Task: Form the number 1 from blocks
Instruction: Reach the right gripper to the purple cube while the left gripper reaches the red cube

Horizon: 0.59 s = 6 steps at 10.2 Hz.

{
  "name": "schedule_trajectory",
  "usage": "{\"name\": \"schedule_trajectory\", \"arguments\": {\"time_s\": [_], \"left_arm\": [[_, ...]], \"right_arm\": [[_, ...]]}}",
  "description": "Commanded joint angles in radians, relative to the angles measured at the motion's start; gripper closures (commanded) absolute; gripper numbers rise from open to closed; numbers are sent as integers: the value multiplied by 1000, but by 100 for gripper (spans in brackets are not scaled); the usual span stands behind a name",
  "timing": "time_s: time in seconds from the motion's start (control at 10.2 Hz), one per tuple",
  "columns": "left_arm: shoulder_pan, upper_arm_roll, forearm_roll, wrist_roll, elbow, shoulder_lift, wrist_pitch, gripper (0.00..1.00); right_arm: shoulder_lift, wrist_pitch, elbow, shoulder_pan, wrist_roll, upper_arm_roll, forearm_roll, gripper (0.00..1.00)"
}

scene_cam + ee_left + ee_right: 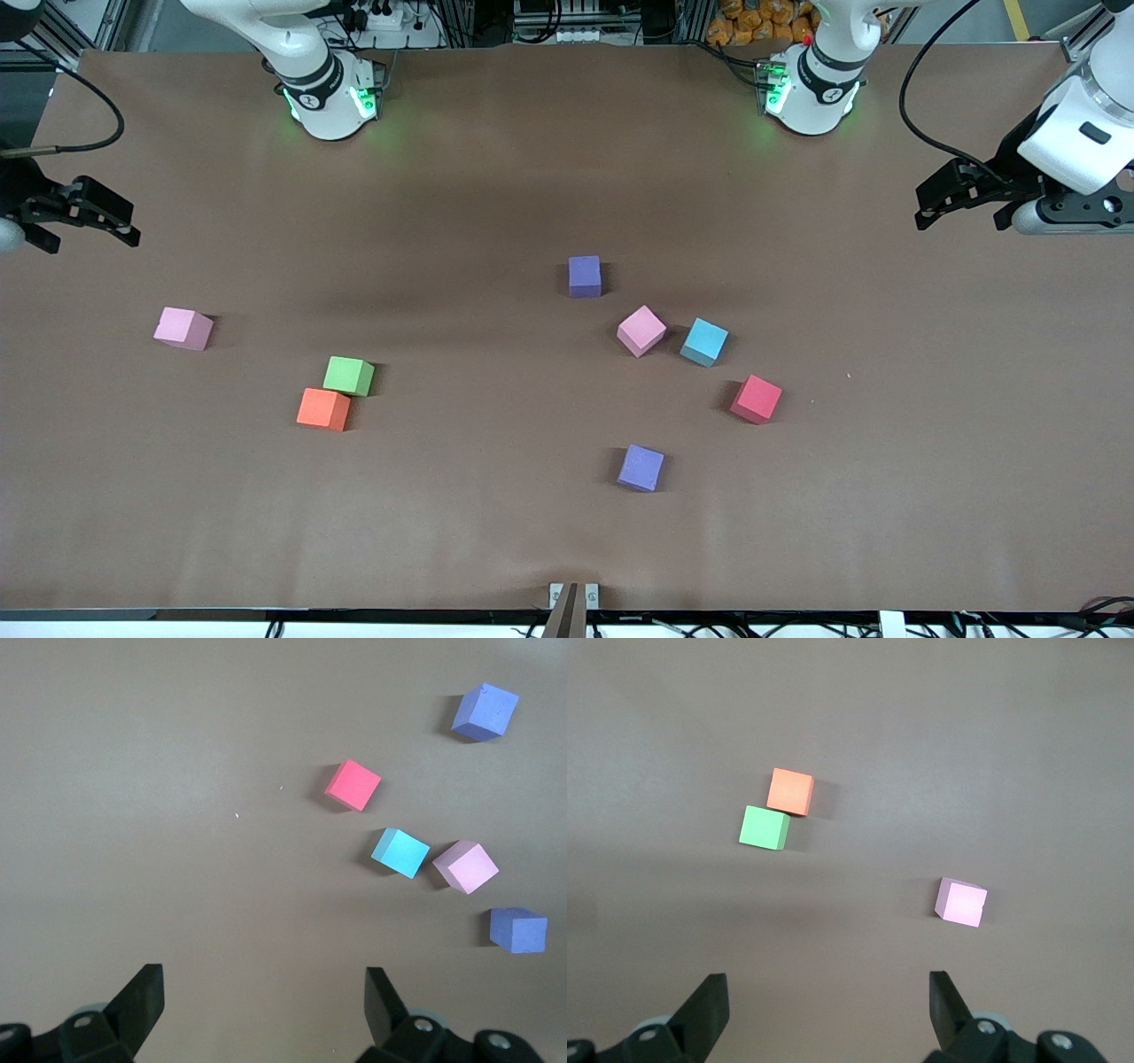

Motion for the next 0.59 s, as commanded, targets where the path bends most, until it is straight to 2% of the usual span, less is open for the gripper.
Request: {"name": "schedule_trajectory", "arguments": {"time_s": [0.0,0.29,0.39,0.49], "left_arm": [[5,-2,-17,35,-22,-25,17,0],[2,-6,-15,14,-19,26,13,0],[-8,-7,3,11,-12,80,17,0],[-16,-10,18,-19,25,152,25,0]], "right_arm": [[6,-19,21,25,-10,-28,-7,0],[9,-40,32,21,-7,-19,9,0],[28,-59,23,25,-1,9,50,0],[49,-57,15,38,25,70,59,0]]}}
